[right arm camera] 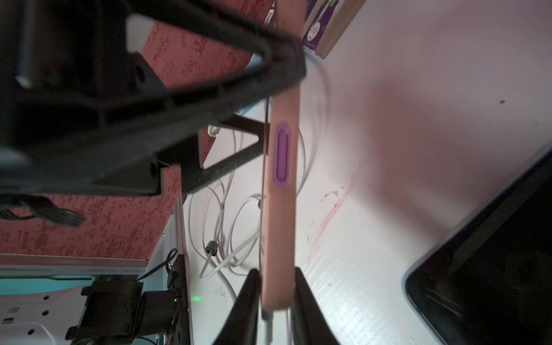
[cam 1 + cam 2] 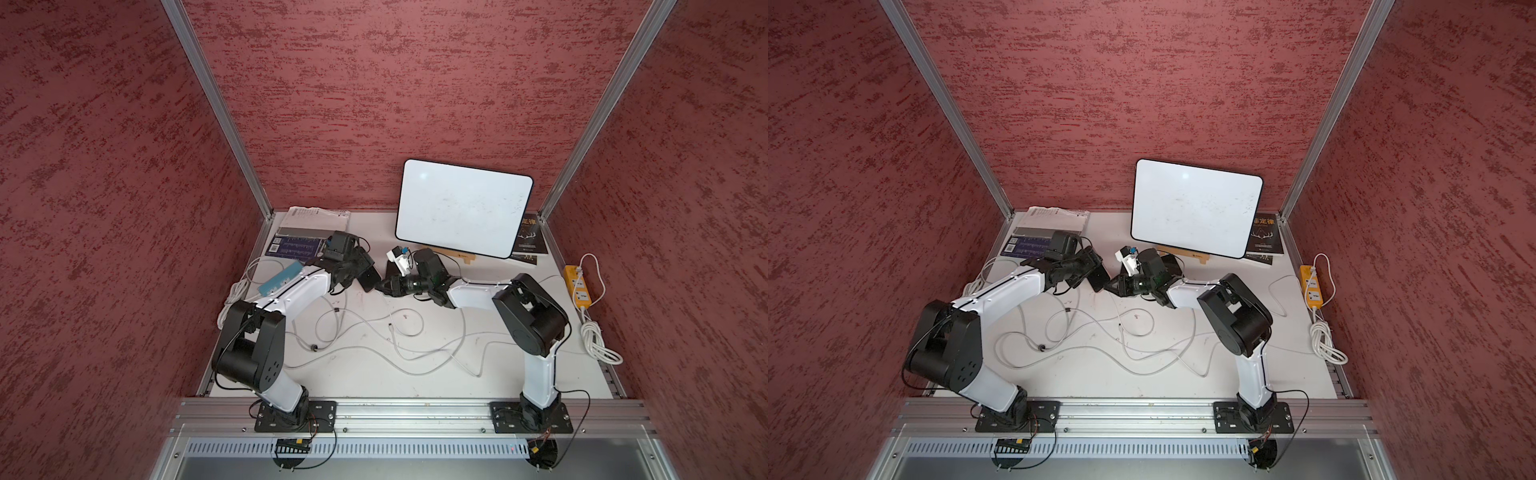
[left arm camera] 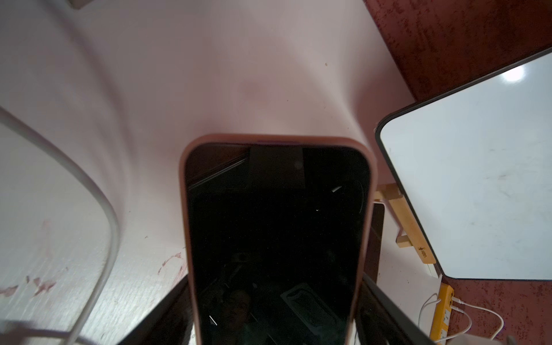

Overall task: Plug the charging cable into the phone
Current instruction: Insert the charging cable into the phone, then place the phone at the center of the board.

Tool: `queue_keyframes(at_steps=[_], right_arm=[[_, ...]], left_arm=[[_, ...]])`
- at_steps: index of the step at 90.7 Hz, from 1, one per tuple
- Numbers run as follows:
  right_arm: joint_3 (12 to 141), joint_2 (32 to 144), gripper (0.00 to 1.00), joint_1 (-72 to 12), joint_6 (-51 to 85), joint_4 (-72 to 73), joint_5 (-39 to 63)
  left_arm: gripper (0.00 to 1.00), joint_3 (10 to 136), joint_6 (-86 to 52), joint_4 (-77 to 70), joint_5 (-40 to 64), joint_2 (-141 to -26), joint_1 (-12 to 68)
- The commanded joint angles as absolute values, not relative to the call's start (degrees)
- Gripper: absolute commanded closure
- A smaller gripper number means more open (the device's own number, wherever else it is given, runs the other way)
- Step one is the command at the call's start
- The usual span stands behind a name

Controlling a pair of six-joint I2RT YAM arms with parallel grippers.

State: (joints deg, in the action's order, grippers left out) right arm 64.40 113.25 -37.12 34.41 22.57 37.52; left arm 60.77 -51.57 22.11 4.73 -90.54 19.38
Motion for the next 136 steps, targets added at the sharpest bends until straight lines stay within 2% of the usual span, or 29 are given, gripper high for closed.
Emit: queue_keyframes(at_steps=[1,11,29,50,86,108,115,124,129,135,136], right_arm=[[64.52,109.26,0.57,-35.59,34.36,25.95,36.02],[61.16,106.02,0.48,-35.6,34.18,25.31,36.58],[54.96,96.67,0.4,-35.22,31.34,16.87,33.14],[53.01,87.91,0.39,-35.09,25.52,1.26,22.99],[50.99,85.78,0.39,-35.07,26.53,3.32,24.94],[51.85,86.66,0.35,-35.11,27.05,2.19,24.83],[51.68,86.49,0.32,-35.12,27.11,2.45,24.71],[51.61,86.46,0.32,-35.07,27.07,2.67,25.3],[51.65,86.53,0.32,-35.06,27.21,3.07,25.86],[51.64,86.72,0.32,-35.11,27.24,3.12,25.85],[51.66,86.73,0.31,-35.09,27.29,3.1,25.84]], left_arm=[[1.0,61.11,-50.36,26.56,6.38,-89.78,20.0],[1.0,60.78,-50.27,26.91,5.93,-89.17,19.76],[1.0,61.5,-49.63,30.01,2.38,-88.72,19.48],[1.0,76.0,-45.47,46.46,-5.85,-99.77,19.65],[1.0,96.71,-40.07,61.02,-6.9,-117.75,20.12],[0.98,102.07,-38.31,65.16,-6.0,-125.52,19.77],[0.92,101.96,-37.97,65.26,-5.75,-125.9,19.79],[0.67,101.72,-37.58,65.65,-5.02,-125.62,19.69],[0.48,101.06,-37.86,65.79,-5.0,-125.05,19.69],[0.34,100.1,-38.08,65.87,-5.29,-124.01,19.6],[0.28,99.97,-38.07,65.89,-5.33,-123.84,19.6]])
